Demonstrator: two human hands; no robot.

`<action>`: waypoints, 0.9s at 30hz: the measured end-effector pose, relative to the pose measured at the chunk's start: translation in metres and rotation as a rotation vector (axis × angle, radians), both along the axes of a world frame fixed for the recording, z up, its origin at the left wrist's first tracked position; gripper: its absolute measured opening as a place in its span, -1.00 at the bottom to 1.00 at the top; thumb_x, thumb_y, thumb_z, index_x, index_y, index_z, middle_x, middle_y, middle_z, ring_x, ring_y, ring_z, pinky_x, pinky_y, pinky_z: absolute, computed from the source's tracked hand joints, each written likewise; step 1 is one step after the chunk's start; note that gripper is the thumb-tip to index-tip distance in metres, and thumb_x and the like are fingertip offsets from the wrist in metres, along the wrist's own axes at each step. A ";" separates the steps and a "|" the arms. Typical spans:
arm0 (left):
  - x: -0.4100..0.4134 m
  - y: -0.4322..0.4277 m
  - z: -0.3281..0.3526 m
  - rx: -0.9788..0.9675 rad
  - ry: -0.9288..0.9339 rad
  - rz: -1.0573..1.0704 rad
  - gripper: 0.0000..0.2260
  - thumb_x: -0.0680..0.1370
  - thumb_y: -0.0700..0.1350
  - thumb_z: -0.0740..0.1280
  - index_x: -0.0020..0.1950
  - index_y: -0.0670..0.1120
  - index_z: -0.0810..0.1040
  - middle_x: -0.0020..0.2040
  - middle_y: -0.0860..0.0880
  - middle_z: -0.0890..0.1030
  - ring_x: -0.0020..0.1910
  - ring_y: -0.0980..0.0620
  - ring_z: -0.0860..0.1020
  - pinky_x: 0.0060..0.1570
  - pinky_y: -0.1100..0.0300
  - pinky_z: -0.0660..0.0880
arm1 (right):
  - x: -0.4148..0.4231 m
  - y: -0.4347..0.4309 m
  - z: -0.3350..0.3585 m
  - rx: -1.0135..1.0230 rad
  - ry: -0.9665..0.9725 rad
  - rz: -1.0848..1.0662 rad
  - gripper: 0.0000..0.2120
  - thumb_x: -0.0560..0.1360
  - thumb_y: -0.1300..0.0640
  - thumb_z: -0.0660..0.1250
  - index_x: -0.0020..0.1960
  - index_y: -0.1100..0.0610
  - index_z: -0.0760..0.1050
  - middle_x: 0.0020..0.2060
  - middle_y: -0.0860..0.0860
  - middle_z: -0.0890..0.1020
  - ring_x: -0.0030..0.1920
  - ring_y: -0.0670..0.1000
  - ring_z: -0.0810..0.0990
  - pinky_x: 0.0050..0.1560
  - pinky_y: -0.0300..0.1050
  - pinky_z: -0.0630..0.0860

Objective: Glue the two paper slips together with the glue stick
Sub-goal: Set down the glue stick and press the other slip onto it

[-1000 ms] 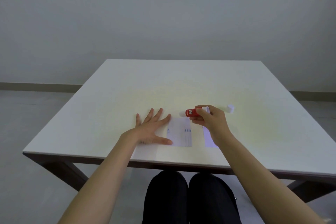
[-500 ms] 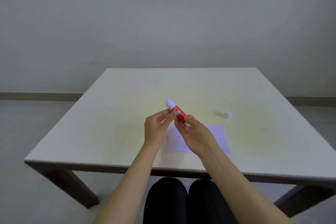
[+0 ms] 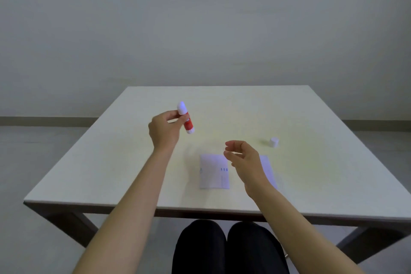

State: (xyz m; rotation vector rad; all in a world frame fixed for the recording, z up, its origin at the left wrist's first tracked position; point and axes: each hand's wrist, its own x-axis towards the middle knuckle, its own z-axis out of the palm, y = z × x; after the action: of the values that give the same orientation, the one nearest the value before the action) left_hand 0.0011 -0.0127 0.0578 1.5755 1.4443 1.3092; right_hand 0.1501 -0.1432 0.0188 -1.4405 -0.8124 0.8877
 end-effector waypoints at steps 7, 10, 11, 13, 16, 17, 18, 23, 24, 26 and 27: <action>0.000 0.012 -0.015 -0.036 0.109 0.033 -0.74 0.44 -0.03 0.40 -0.46 0.08 0.52 -0.57 0.28 0.51 -0.33 0.27 0.50 -0.39 0.45 0.24 | 0.002 -0.007 -0.013 -0.072 -0.232 0.020 -0.81 0.46 0.27 0.33 -0.21 0.01 0.60 -0.22 -0.02 0.67 -0.23 -0.09 0.55 -0.23 -0.35 0.43; 0.002 0.013 -0.024 -0.040 0.121 0.023 -0.80 0.44 -0.05 0.40 -0.40 0.00 0.58 -0.47 0.20 0.56 -0.37 0.21 0.47 -0.38 0.40 0.26 | 0.001 -0.007 -0.014 -0.075 -0.374 0.038 -0.79 0.45 0.26 0.33 -0.24 -0.01 0.62 -0.31 -0.10 0.64 -0.37 -0.19 0.49 -0.38 -0.46 0.38; 0.002 0.013 -0.026 -0.042 0.125 0.023 -0.80 0.44 -0.05 0.39 -0.38 -0.05 0.60 -0.42 0.14 0.60 -0.35 0.18 0.47 -0.37 0.38 0.27 | 0.001 -0.007 -0.015 -0.070 -0.425 0.048 -0.80 0.45 0.26 0.33 -0.23 0.01 0.63 -0.31 -0.10 0.63 -0.39 -0.21 0.46 -0.39 -0.47 0.37; 0.002 0.014 -0.029 -0.056 0.131 0.013 -0.80 0.44 -0.05 0.38 -0.35 -0.10 0.64 -0.37 0.08 0.64 -0.29 0.16 0.49 -0.36 0.39 0.28 | -0.003 -0.008 -0.016 -0.047 -0.570 0.088 -0.85 0.46 0.25 0.34 -0.17 0.06 0.66 -0.25 -0.04 0.66 -0.34 -0.19 0.44 -0.31 -0.42 0.36; 0.003 0.014 -0.034 -0.087 0.124 0.005 -0.82 0.44 -0.08 0.38 -0.32 -0.12 0.65 -0.35 0.07 0.65 -0.28 0.19 0.50 -0.35 0.39 0.30 | -0.011 -0.010 -0.019 -0.021 -0.859 0.170 -0.85 0.49 0.19 0.32 -0.05 0.06 0.66 -0.16 -0.01 0.67 -0.16 -0.06 0.46 -0.14 -0.25 0.32; 0.003 0.014 -0.036 -0.089 0.125 0.004 -0.82 0.44 -0.09 0.37 -0.33 -0.12 0.65 -0.35 0.06 0.65 -0.30 0.21 0.50 -0.35 0.38 0.31 | -0.015 -0.010 -0.021 -0.008 -0.955 0.206 -0.83 0.51 0.16 0.30 0.00 0.06 0.66 -0.12 -0.01 0.66 -0.08 -0.02 0.47 -0.08 -0.22 0.29; 0.003 0.014 -0.038 -0.089 0.130 0.003 -0.80 0.45 -0.09 0.36 -0.35 -0.12 0.64 -0.36 0.05 0.66 -0.31 0.22 0.50 -0.35 0.37 0.32 | -0.018 -0.010 -0.022 0.003 -1.040 0.244 -0.81 0.52 0.13 0.28 0.05 0.06 0.64 -0.07 0.00 0.65 -0.01 0.02 0.47 -0.04 -0.20 0.27; 0.004 0.013 -0.042 -0.100 0.110 0.014 -0.78 0.44 -0.09 0.38 -0.43 -0.02 0.57 -0.49 0.25 0.59 -0.33 0.29 0.53 -0.35 0.39 0.31 | -0.033 -0.011 -0.030 0.024 -1.306 0.364 -0.68 0.55 0.03 0.22 0.25 0.05 0.55 0.08 0.04 0.58 0.12 0.11 0.42 0.05 -0.11 0.23; 0.004 0.013 -0.042 -0.102 0.109 0.016 -0.77 0.43 -0.10 0.38 -0.44 0.01 0.55 -0.51 0.29 0.56 -0.36 0.34 0.51 -0.35 0.40 0.29 | -0.035 -0.011 -0.031 0.020 -1.350 0.373 -0.67 0.54 0.02 0.21 0.25 0.06 0.54 0.08 0.05 0.57 0.11 0.11 0.41 0.06 -0.10 0.22; 0.004 0.014 -0.043 -0.100 0.110 0.015 -0.80 0.43 -0.10 0.39 -0.41 0.00 0.56 -0.49 0.20 0.59 -0.36 0.35 0.51 -0.35 0.40 0.29 | -0.036 -0.009 -0.033 0.008 -1.419 0.371 -0.67 0.54 0.02 0.20 0.22 0.11 0.55 0.07 0.07 0.55 0.11 0.12 0.40 0.07 -0.09 0.22; 0.004 0.015 -0.044 -0.100 0.109 0.013 -0.82 0.43 -0.09 0.39 -0.39 -0.02 0.58 -0.44 0.16 0.60 -0.35 0.31 0.51 -0.34 0.39 0.30 | -0.036 -0.008 -0.035 -0.002 -1.432 0.367 -0.68 0.54 0.02 0.19 0.19 0.12 0.56 0.06 0.06 0.54 0.11 0.12 0.39 0.07 -0.09 0.23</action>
State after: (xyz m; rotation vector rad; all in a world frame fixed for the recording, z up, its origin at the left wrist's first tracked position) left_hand 0.0048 0.0021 0.0141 1.5952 1.5647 1.1551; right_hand 0.1141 -0.1510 -0.0160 -1.8698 -2.1520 -0.0663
